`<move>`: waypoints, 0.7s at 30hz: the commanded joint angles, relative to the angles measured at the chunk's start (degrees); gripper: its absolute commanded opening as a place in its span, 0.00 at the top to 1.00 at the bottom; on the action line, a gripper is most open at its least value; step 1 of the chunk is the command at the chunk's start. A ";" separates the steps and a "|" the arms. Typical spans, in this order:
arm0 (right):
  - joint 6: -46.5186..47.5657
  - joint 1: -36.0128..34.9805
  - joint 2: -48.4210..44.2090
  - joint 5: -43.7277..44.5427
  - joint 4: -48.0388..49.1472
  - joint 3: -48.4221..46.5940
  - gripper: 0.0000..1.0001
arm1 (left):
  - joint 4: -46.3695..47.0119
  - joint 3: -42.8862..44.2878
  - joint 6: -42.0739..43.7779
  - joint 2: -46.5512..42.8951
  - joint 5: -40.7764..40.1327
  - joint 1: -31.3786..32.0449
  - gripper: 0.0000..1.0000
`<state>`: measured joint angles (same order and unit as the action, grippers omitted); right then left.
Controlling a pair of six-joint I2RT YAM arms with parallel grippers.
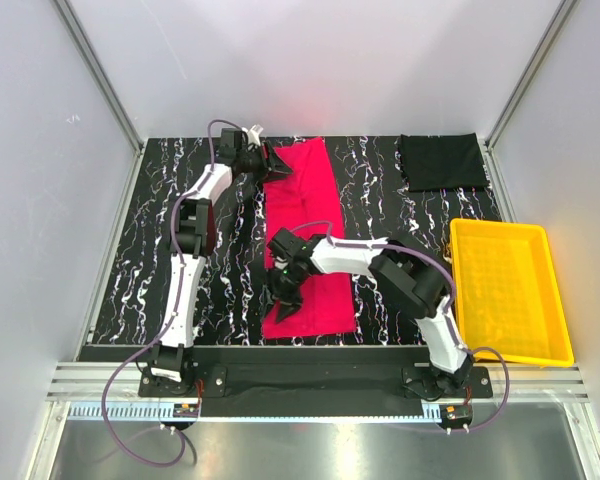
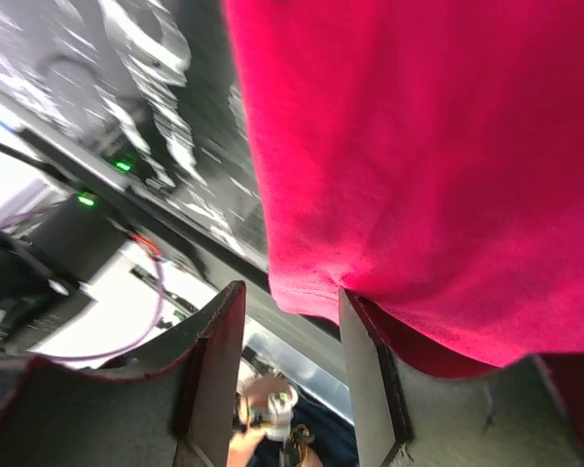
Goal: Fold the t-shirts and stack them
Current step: Fold the tshirt
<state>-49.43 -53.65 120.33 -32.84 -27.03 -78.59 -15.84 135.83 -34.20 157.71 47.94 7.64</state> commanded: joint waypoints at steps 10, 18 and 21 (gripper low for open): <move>2.04 -1.20 -5.01 1.90 -3.89 -10.36 0.48 | -3.55 -5.82 6.14 -21.15 -4.41 -2.63 0.38; 10.57 11.34 -24.67 6.56 -10.41 7.11 0.45 | -8.42 -54.13 11.61 -61.26 -18.84 -2.19 0.41; 14.61 14.88 -28.91 3.75 -10.94 14.23 0.45 | -9.12 -73.03 8.28 -75.23 -21.48 0.00 0.44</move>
<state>-40.38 -41.45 94.61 -29.08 -34.37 -70.06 -20.53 77.03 -25.17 88.60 31.79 4.99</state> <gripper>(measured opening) 0.547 0.570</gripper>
